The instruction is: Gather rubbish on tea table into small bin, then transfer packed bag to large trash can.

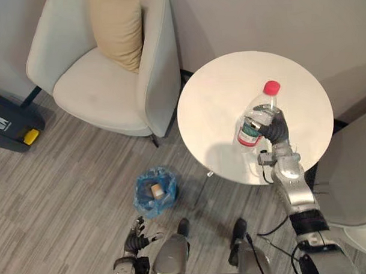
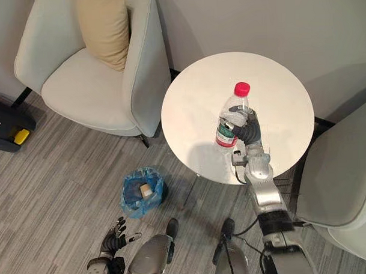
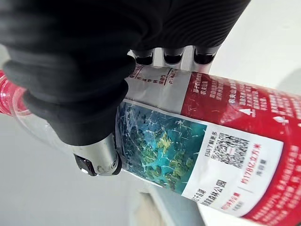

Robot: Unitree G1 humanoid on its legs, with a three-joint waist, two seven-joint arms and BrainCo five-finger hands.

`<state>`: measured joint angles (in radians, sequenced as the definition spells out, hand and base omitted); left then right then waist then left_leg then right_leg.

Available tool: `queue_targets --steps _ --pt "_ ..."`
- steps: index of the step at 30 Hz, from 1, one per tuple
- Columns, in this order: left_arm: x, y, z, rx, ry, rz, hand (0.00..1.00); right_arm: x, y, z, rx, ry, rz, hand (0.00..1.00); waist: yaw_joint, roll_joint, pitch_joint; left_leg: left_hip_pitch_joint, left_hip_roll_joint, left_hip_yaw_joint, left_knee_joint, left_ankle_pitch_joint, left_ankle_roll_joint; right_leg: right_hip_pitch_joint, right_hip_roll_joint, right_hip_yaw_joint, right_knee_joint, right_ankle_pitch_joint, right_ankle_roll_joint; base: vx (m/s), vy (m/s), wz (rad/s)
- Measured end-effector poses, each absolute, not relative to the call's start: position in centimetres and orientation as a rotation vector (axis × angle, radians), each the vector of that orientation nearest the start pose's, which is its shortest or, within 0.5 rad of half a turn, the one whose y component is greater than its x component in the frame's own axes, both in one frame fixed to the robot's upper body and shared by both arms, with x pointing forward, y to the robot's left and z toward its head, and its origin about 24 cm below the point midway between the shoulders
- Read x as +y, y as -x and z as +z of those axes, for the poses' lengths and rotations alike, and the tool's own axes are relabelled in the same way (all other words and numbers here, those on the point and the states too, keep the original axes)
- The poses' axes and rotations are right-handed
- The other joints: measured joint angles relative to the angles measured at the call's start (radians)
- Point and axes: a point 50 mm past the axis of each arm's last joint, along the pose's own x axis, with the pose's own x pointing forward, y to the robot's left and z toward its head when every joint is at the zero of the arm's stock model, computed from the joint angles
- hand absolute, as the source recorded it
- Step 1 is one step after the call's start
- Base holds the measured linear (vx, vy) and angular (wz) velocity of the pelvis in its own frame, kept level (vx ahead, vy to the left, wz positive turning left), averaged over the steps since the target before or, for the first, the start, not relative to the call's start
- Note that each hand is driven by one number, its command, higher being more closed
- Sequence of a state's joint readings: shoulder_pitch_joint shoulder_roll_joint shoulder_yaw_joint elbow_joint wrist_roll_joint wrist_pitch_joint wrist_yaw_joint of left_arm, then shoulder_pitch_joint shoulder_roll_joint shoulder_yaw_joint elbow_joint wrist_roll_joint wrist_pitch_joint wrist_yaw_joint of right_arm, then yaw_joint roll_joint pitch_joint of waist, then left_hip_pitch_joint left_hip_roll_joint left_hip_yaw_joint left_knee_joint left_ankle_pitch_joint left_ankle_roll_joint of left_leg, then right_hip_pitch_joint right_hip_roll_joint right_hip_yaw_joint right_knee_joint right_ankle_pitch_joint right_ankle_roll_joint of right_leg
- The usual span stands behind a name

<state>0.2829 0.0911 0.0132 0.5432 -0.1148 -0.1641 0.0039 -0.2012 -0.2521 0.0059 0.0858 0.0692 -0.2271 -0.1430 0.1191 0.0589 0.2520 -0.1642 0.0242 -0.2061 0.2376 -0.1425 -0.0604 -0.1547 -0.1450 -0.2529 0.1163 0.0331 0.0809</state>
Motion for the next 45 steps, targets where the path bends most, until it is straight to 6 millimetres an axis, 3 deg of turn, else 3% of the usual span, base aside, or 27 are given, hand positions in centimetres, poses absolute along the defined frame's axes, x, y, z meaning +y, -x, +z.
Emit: queue_targets --steps 5,8,9,10,11,12,13,14,15,16,18,19,20,22,23,24,25,26,27,28,31,33,34,37,38,41,45 --pt "19.3 -12.3 -11.2 0.668 0.027 0.171 0.00 -17.8 -26.1 6.9 -0.238 0.095 -0.053 1.00 -0.023 -0.033 -0.031 0.013 0.001 -0.068 -0.051 0.040 -0.011 0.032 -0.001 -0.069 -0.014 -0.008 -0.003 -0.02 -0.062 0.43" --pt "18.7 -12.2 -11.4 0.674 0.042 0.171 0.00 -17.4 -24.9 5.3 -0.175 0.088 -0.033 1.00 -0.024 -0.034 -0.034 0.016 -0.005 -0.120 -0.102 0.098 -0.016 0.064 -0.012 -0.145 -0.033 -0.008 -0.003 -0.04 -0.062 0.76" --pt "18.5 -12.1 -11.6 0.685 0.048 0.170 0.00 -17.2 -24.7 5.0 -0.166 0.083 -0.027 1.00 -0.024 -0.035 -0.040 -0.007 -0.008 -0.085 -0.118 0.133 -0.005 0.067 -0.022 -0.180 -0.033 -0.013 -0.010 -0.11 -0.025 0.92" --pt "18.2 -12.0 -11.6 0.688 0.054 0.161 0.00 -17.2 -24.6 4.9 -0.162 0.078 -0.029 1.00 -0.026 -0.035 -0.050 -0.020 -0.002 0.055 -0.132 0.149 0.080 0.068 -0.048 -0.218 -0.032 -0.022 -0.013 -0.10 0.015 0.95" --pt "18.0 -12.0 -11.7 0.690 0.059 0.160 0.00 -17.2 -24.6 4.9 -0.160 0.077 -0.031 1.00 -0.029 -0.032 -0.056 -0.016 0.010 0.148 -0.149 0.120 0.173 0.073 -0.056 -0.239 -0.031 -0.022 -0.012 -0.07 0.013 0.99" --pt "17.9 -12.0 -11.7 0.690 0.062 0.159 0.00 -17.0 -24.6 4.8 -0.160 0.073 -0.030 1.00 -0.030 -0.032 -0.063 -0.002 0.046 0.330 -0.170 0.107 0.230 0.090 -0.064 -0.272 -0.033 -0.017 -0.004 -0.01 0.023 1.04" --pt "17.6 -12.0 -11.8 0.697 0.064 0.151 0.00 -17.2 -24.6 4.9 -0.163 0.082 -0.029 1.00 -0.032 -0.022 -0.079 0.003 0.087 0.477 -0.166 0.103 0.224 0.111 -0.078 -0.319 -0.036 -0.013 0.000 0.01 0.032 1.06" --pt "17.5 -12.1 -11.9 0.700 0.061 0.143 0.00 -17.3 -24.7 5.0 -0.167 0.086 -0.032 1.00 -0.038 -0.016 -0.084 0.005 0.104 0.536 -0.158 0.103 0.222 0.122 -0.088 -0.340 -0.037 -0.013 0.001 0.03 0.123 1.07" --pt "17.4 -12.1 -12.0 0.705 0.054 0.135 0.00 -17.3 -25.0 5.4 -0.182 0.092 -0.033 1.00 -0.048 -0.005 -0.093 0.005 0.130 0.623 -0.141 0.111 0.196 0.140 -0.100 -0.376 -0.035 -0.015 0.012 0.03 0.125 0.77" --pt "17.3 -12.1 -12.1 0.709 0.053 0.132 0.00 -17.3 -25.2 5.6 -0.191 0.099 -0.032 1.00 -0.050 0.001 -0.098 0.006 0.141 0.652 -0.135 0.124 0.173 0.146 -0.099 -0.388 -0.033 -0.018 0.021 0.03 0.127 0.65" --pt "17.3 -11.7 -12.2 0.722 0.039 0.124 0.00 -17.2 -25.4 5.9 -0.204 0.126 -0.029 1.00 -0.043 0.002 -0.105 0.035 0.133 0.647 -0.133 0.156 0.069 0.171 -0.116 -0.391 -0.030 -0.016 0.045 0.05 0.113 0.23" --pt "17.3 -11.5 -12.3 0.730 0.036 0.125 0.00 -17.0 -25.3 5.8 -0.201 0.121 -0.028 1.00 -0.043 -0.005 -0.109 0.036 0.130 0.646 -0.128 0.150 0.064 0.174 -0.125 -0.390 -0.027 -0.017 0.053 0.06 0.188 0.16" --pt "17.4 -10.9 -12.6 0.751 0.035 0.128 0.00 -16.3 -25.3 5.7 -0.198 0.097 -0.018 1.00 -0.046 -0.021 -0.111 0.031 0.110 0.640 -0.082 0.105 0.059 0.174 -0.171 -0.389 0.023 -0.037 0.079 0.05 0.218 0.17" --pt "17.6 -11.0 -12.5 0.744 0.031 0.129 0.00 -16.0 -25.2 5.4 -0.185 0.084 -0.014 1.00 -0.050 -0.031 -0.111 0.008 0.093 0.625 -0.016 0.052 0.060 0.167 -0.222 -0.391 0.102 -0.073 0.081 0.03 0.193 0.24" --pt "17.6 -11.0 -12.5 0.744 0.028 0.129 0.00 -15.9 -25.2 5.2 -0.177 0.087 -0.006 1.00 -0.052 -0.033 -0.111 0.002 0.089 0.617 0.008 0.033 0.063 0.164 -0.240 -0.392 0.137 -0.078 0.077 0.02 0.154 0.45" --pt "17.7 -11.1 -12.5 0.743 0.021 0.123 0.00 -15.9 -24.9 4.8 -0.160 0.096 0.002 1.00 -0.055 -0.032 -0.111 -0.003 0.075 0.586 0.037 0.010 0.070 0.145 -0.278 -0.355 0.240 -0.081 0.051 0.06 0.206 0.73" --pt "17.7 -11.0 -12.5 0.746 -0.001 0.103 0.00 -16.1 -24.6 4.4 -0.141 0.102 0.003 1.00 -0.061 -0.034 -0.110 0.008 0.054 0.549 0.047 0.000 0.083 0.084 -0.307 -0.245 0.394 -0.061 -0.026 0.12 0.209 0.88" --pt "17.9 -10.9 -12.5 0.748 -0.010 0.096 0.00 -16.2 -24.5 4.2 -0.133 0.110 0.003 1.00 -0.068 -0.032 -0.110 0.007 0.053 0.522 0.050 -0.003 0.087 0.043 -0.302 -0.176 0.456 -0.084 -0.031 0.15 0.134 1.09" --pt "18.2 -10.9 -12.5 0.748 -0.029 0.089 0.00 -15.8 -24.5 4.1 -0.127 0.110 0.021 1.00 -0.086 -0.024 -0.101 0.005 0.055 0.471 0.050 -0.006 0.091 -0.005 -0.238 -0.049 0.511 -0.163 -0.005 0.19 0.021 1.04" --pt "18.7 -10.9 -12.4 0.749 -0.049 0.089 0.00 -15.2 -24.5 4.1 -0.127 0.116 0.063 1.00 -0.089 -0.037 -0.100 0.011 0.053 0.439 0.042 -0.005 0.091 -0.040 -0.171 0.031 0.498 -0.214 0.002 0.14 -0.017 0.97" --pt "19.5 -10.9 -12.3 0.750 -0.084 0.079 0.00 -14.3 -24.4 4.0 -0.129 0.131 0.123 1.00 -0.107 -0.057 -0.097 0.038 0.012 0.358 0.025 0.010 0.077 -0.079 -0.056 0.157 0.340 -0.226 0.011 0.16 -0.067 1.02" --pt "19.4 -11.7 -12.4 0.744 -0.098 0.059 0.00 -14.7 -24.3 4.2 -0.143 0.161 0.125 1.00 -0.121 -0.081 -0.092 0.016 -0.036 0.295 0.069 -0.001 0.068 -0.088 -0.056 0.171 0.286 -0.155 0.015 0.19 -0.121 1.30" --pt "18.6 -12.1 -12.4 0.732 -0.079 0.048 0.00 -15.3 -24.4 4.2 -0.140 0.199 0.131 1.00 -0.113 -0.047 -0.090 -0.014 -0.028 0.271 0.092 -0.004 0.063 -0.090 -0.055 0.153 0.286 -0.157 0.012 0.17 -0.103 0.95" --pt "18.3 -12.7 -12.2 0.713 -0.067 0.052 0.00 -15.5 -25.7 4.7 -0.159 0.277 0.157 1.00 -0.107 -0.007 -0.037 -0.079 -0.009 0.237 0.110 0.005 0.046 -0.125 -0.040 0.115 0.286 -0.151 0.002 0.09 -0.089 0.32" --pt "18.3 -13.0 -12.1 0.704 -0.067 0.056 0.00 -15.5 -26.0 4.6 -0.153 0.287 0.156 1.00 -0.105 -0.005 -0.024 -0.097 -0.005 0.235 0.122 0.005 0.045 -0.138 -0.036 0.110 0.292 -0.150 0.001 -0.03 -0.084 0.27" --pt "18.2 -16.5 -10.6 0.599 -0.059 0.072 0.00 -15.6 -28.3 4.9 -0.146 0.360 0.153 1.00 -0.102 -0.008 0.074 -0.215 0.007 0.230 0.208 0.008 0.028 -0.233 -0.035 0.089 0.373 -0.164 -0.020 -0.14 -0.083 0.27" --pt "17.6 -20.5 -8.3 0.462 0.003 0.103 0.00 -13.9 -30.7 7.4 -0.235 0.444 0.187 1.00 -0.102 -0.003 0.170 -0.406 0.013 0.234 0.347 -0.017 0.014 -0.418 -0.055 0.094 0.531 -0.213 -0.035 -0.21 -0.046 0.14"
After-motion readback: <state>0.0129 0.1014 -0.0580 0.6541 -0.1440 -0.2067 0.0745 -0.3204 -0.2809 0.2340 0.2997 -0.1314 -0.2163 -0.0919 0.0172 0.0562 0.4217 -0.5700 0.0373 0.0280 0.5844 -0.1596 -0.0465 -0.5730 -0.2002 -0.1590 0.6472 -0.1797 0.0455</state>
